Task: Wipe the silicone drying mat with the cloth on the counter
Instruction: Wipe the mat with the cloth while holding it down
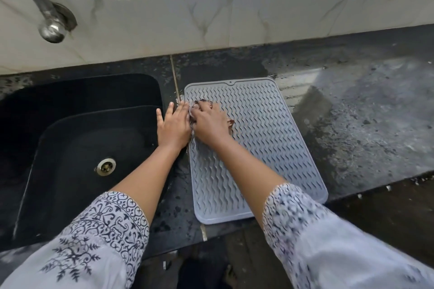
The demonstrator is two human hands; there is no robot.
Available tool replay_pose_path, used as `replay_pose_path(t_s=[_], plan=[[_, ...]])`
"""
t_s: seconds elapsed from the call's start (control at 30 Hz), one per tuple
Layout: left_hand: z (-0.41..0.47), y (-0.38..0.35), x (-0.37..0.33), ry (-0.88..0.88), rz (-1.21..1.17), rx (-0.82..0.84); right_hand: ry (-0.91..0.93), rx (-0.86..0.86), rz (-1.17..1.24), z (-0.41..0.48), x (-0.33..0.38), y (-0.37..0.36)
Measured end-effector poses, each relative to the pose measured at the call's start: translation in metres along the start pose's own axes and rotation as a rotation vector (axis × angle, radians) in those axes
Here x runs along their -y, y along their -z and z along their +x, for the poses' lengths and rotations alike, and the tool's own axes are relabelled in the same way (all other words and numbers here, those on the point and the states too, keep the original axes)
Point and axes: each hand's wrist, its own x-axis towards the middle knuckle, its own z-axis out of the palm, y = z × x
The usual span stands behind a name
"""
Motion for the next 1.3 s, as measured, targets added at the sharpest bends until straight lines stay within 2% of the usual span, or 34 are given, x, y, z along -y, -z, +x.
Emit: replay_pose_path(t_s=[0.1, 0.2, 0.33, 0.43, 0.53, 0.6, 0.7, 0.77, 0.83, 0.93, 1.03, 1.1, 1.17, 1.23, 1.3], plan=[[0.000, 0.001, -0.001, -0.003, -0.016, -0.015, 0.030, -0.089, 0.068, -0.052, 0.007, -0.001], [0.000, 0.004, -0.004, -0.008, -0.039, -0.035, 0.110, -0.037, 0.043, -0.128, 0.011, 0.005], [-0.002, 0.004, -0.005, -0.003, -0.027, -0.026, 0.261, 0.171, 0.053, -0.205, 0.000, 0.026], [-0.003, 0.005, -0.008, 0.010, -0.013, -0.023, 0.305, 0.371, 0.077, -0.210, -0.015, 0.052], [-0.002, 0.006, -0.016, 0.054, 0.039, -0.001, 0.242, 0.241, 0.092, -0.187, -0.007, 0.057], [-0.003, 0.005, -0.021, 0.091, 0.065, 0.010, 0.280, 0.135, 0.084, -0.180, 0.003, 0.047], [-0.002, 0.003, -0.024, 0.133, 0.059, 0.014, 0.455, 0.181, 0.030, -0.203, -0.009, 0.028], [-0.003, 0.001, -0.024, 0.133, 0.062, -0.008, 0.444, 0.169, 0.010, -0.224, -0.039, 0.030], [-0.005, 0.000, -0.023, 0.131, 0.059, -0.025, 0.349, 0.130, -0.014, -0.242, -0.072, 0.034], [-0.005, -0.001, -0.023, 0.128, 0.058, -0.037, 0.086, 0.135, -0.038, -0.253, -0.108, 0.046], [-0.004, 0.000, -0.025, 0.132, 0.082, -0.012, -0.059, 0.013, -0.076, -0.251, -0.096, 0.049], [-0.003, 0.001, -0.028, 0.145, 0.104, 0.000, -0.021, -0.037, 0.022, -0.246, -0.064, 0.043], [-0.003, 0.004, -0.032, 0.169, 0.117, 0.011, 0.137, -0.012, 0.103, -0.244, -0.034, 0.031], [-0.003, 0.005, -0.035, 0.186, 0.111, 0.019, 0.260, 0.018, 0.034, -0.246, -0.027, 0.020], [-0.005, 0.003, -0.036, 0.184, 0.094, -0.009, 0.230, 0.028, 0.013, -0.248, -0.046, 0.020]])
